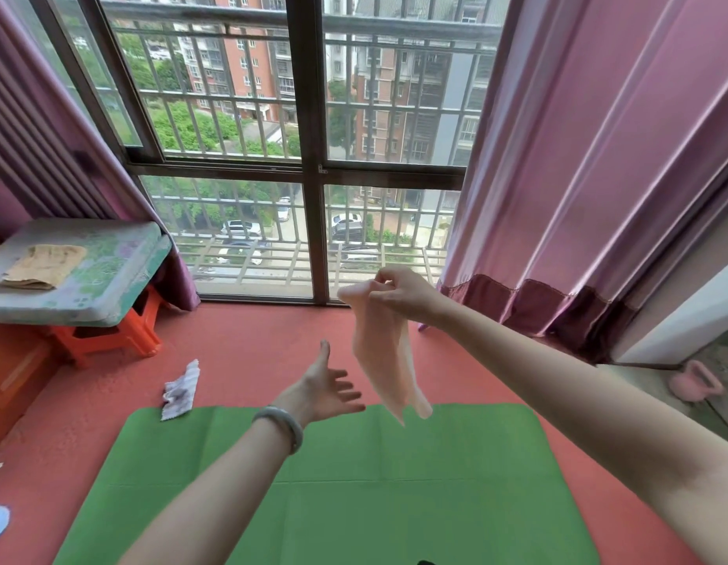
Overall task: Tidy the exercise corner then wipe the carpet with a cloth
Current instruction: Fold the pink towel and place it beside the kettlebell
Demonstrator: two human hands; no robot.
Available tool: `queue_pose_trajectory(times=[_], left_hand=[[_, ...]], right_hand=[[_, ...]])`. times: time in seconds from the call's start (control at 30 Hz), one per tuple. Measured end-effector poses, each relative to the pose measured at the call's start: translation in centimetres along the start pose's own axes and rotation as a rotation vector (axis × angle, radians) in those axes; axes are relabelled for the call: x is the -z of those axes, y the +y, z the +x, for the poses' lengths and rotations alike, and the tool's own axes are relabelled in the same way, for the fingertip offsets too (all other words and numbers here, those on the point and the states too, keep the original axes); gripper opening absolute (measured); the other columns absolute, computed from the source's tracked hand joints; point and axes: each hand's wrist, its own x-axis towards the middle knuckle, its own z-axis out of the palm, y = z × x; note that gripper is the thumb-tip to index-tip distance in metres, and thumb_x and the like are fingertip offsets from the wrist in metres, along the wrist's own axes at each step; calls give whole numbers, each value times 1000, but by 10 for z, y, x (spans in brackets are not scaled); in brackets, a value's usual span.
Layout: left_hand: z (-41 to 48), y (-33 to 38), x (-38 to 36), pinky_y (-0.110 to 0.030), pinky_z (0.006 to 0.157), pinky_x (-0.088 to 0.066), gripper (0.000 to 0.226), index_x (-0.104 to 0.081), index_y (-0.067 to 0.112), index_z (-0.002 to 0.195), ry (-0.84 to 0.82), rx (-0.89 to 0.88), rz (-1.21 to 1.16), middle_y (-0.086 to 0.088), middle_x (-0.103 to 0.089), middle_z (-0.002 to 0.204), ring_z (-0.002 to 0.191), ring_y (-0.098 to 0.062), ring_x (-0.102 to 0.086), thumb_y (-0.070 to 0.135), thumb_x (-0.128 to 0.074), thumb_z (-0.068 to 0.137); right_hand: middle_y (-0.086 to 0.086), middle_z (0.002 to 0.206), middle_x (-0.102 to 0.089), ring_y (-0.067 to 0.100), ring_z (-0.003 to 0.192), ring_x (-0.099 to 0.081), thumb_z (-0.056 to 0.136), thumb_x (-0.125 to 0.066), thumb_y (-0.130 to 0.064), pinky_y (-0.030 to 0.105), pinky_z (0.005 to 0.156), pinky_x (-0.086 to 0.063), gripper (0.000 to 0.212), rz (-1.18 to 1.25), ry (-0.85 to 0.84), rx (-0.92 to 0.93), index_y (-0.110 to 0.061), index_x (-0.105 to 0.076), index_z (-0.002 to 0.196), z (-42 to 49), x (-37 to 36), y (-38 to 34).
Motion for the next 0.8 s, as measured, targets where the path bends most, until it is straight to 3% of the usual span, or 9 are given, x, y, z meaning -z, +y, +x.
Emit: queue_pose_trajectory(times=[0.07,0.17,0.3,0.43,0.53,0.6,0.67,0.7,0.8], left_hand=[[7,-7,-5,-65,107,-22,101,-15,1,147,-27,7,-87,-24,-21,152,137,-43,-27,77,-27,82],[14,-10,-8,-71,95,-26,102,-38,0,138,-118,-1,-211,-25,-53,123,113,-44,-49,82,-24,78],[18,-2,-12,-61,98,-33,100,-47,9,135,-256,-95,-445,-22,-54,131,121,-41,-46,85,-29,73],[8,2,-17,-55,103,-38,102,-52,4,128,-410,-261,-459,-26,-55,128,120,-41,-51,85,-40,68],[-5,10,-18,-51,97,-46,82,-47,-2,130,-425,-349,-283,-25,-56,127,115,-36,-57,56,-63,75],[-7,15,-17,-44,91,-52,79,-44,-6,132,-326,-361,-169,-22,-61,120,107,-32,-61,24,-79,67],[-9,16,-17,-40,88,-51,62,-48,-6,129,-228,-346,-45,-18,-65,107,98,-29,-62,11,-67,73],[-9,17,-16,-37,87,-50,49,-51,-4,123,-186,-343,18,-16,-66,100,94,-27,-62,10,-61,77],[-11,21,-15,-36,88,-48,33,-55,3,116,-136,-351,179,-11,-67,92,88,-24,-62,8,-56,84]], right_hand=[[3,79,-54,11,68,-48,87,-57,-14,23,58,-38,7,70,-18,10,-11,-56,80,-4,-9,-8],[-2,66,-44,9,60,-40,84,-57,-8,24,52,-32,24,244,-42,-29,-17,-46,65,-8,-21,-15],[3,69,-41,14,58,-41,87,-49,-7,22,46,-35,14,496,-48,-152,-11,-45,75,-9,-25,-10],[3,66,-37,13,52,-35,89,-47,-9,15,34,-29,16,588,118,-323,-11,-42,74,-3,-17,18],[6,62,-37,16,49,-37,87,-42,1,16,33,-31,21,559,100,-521,-9,-42,68,-6,-13,41],[8,67,-44,17,52,-46,85,-45,2,22,41,-44,15,470,-24,-627,-5,-46,72,-15,-12,53],[11,86,-51,20,71,-53,81,-53,-3,29,60,-49,6,336,-165,-655,-2,-51,86,-22,-15,62],[12,99,-51,23,85,-53,80,-56,-7,33,71,-49,18,308,-181,-642,-1,-51,96,-24,-16,66],[15,126,-51,27,112,-47,84,-57,-11,40,96,-39,29,419,-26,-526,-1,-56,111,-26,-16,68]])
